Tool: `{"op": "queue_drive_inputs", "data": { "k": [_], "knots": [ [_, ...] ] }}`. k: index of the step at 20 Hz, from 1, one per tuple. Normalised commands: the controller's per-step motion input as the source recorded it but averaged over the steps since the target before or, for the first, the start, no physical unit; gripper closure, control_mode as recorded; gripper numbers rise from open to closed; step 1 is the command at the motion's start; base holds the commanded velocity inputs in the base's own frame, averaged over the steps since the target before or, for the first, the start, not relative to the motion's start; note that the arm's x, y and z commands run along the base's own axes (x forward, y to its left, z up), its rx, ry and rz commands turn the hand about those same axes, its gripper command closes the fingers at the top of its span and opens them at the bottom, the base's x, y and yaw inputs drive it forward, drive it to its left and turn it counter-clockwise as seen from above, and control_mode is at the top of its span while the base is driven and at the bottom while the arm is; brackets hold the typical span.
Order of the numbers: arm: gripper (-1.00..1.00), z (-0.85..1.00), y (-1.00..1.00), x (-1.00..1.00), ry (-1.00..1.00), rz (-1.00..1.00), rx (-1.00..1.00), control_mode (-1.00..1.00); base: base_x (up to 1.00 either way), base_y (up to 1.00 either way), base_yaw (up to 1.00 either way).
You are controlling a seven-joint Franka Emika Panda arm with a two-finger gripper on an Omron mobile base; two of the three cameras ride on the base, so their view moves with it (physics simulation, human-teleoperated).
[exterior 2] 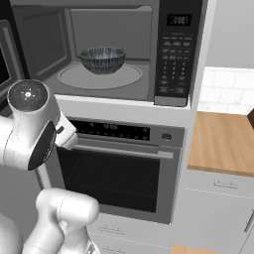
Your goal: Open the microwave, place the bowl with waffle inside the microwave, then close the microwave door and turn it on.
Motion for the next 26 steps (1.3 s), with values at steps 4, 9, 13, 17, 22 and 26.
{"op": "queue_drive_inputs", "data": {
  "k": [4, 9, 13, 17, 22, 26],
  "knots": [
    [1.00, 0.22, 0.16, -1.00, -0.23, 0.00, 0.00, -1.00, 0.00, 0.00, 0.00],
    [1.00, 0.40, 0.35, -1.00, -0.24, 0.03, -0.07, -1.00, 0.00, 0.00, 0.00],
    [1.00, 0.27, 0.36, -0.92, -0.01, 0.01, -0.14, -1.00, 0.00, 0.00, 0.00],
    [1.00, 0.00, 0.29, -0.08, 0.02, 0.00, -0.11, -1.00, 0.00, 0.00, 0.00],
    [1.00, 0.00, 0.14, -0.37, -0.07, 0.00, -0.03, -1.00, 0.00, 0.00, 0.00],
    [1.00, 0.00, 0.31, -0.75, -0.22, -0.01, -0.08, -1.00, 0.00, 0.00, 0.00]
  ]
}}
